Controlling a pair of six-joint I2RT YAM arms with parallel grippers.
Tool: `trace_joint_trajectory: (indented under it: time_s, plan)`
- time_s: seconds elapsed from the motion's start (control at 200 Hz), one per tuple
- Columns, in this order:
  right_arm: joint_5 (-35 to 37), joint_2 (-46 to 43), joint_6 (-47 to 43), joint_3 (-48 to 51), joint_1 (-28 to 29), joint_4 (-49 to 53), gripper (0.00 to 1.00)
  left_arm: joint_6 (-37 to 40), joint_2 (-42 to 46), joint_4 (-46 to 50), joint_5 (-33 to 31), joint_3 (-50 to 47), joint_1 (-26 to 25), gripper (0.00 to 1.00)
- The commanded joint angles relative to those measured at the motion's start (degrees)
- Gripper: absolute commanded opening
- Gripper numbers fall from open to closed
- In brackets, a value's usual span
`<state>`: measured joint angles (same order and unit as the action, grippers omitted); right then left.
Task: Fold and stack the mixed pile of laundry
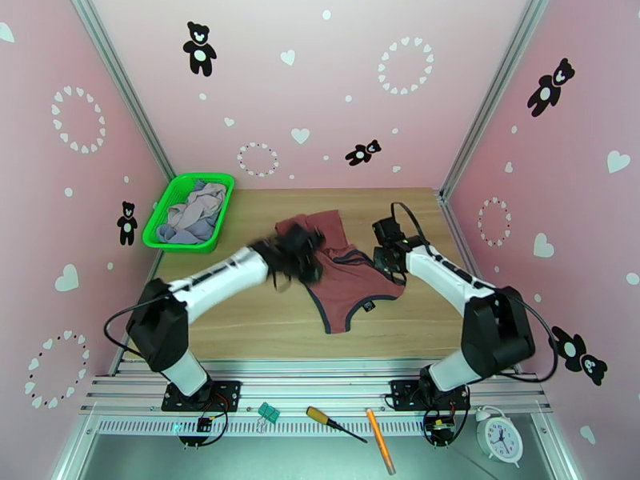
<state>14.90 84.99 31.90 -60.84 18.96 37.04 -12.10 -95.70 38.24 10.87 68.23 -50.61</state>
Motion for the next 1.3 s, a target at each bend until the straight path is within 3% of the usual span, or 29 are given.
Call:
trace_joint_trajectory:
  time_s: [0.0, 0.185, 0.43, 0.846, 1.136, 1.296]
  plan:
    - [-0.95, -7.07, -5.53, 0.02, -1.43, 3.49, 0.51, 4.25, 2.06, -1.84, -2.63, -2.31, -6.02, 0.35]
    - [-3.25, -14.43, -8.2, 0.37, -4.58, 5.85, 0.59, 6.91, -1.59, -0.95, -2.22, -1.17, -12.82, 0.49]
    - [-4.78, -16.35, -9.99, -1.34, -5.45, 7.9, 0.61, 11.11, -8.61, 2.61, -2.11, 1.62, -13.72, 0.6]
    - [-5.95, -17.14, -9.95, -0.35, -5.51, 7.66, 0.61, 14.31, -11.87, 3.68, -13.43, 7.48, -15.81, 0.66]
    - [-6.39, -16.64, -9.76, 0.61, -5.46, 7.02, 0.6, 16.22, -15.95, 3.89, -11.7, 7.18, -16.09, 0.69]
    - [-6.59, -17.01, -9.84, 0.8, -5.47, 7.32, 0.6, 16.58, -20.15, 2.37, -13.03, 7.67, -15.77, 0.61]
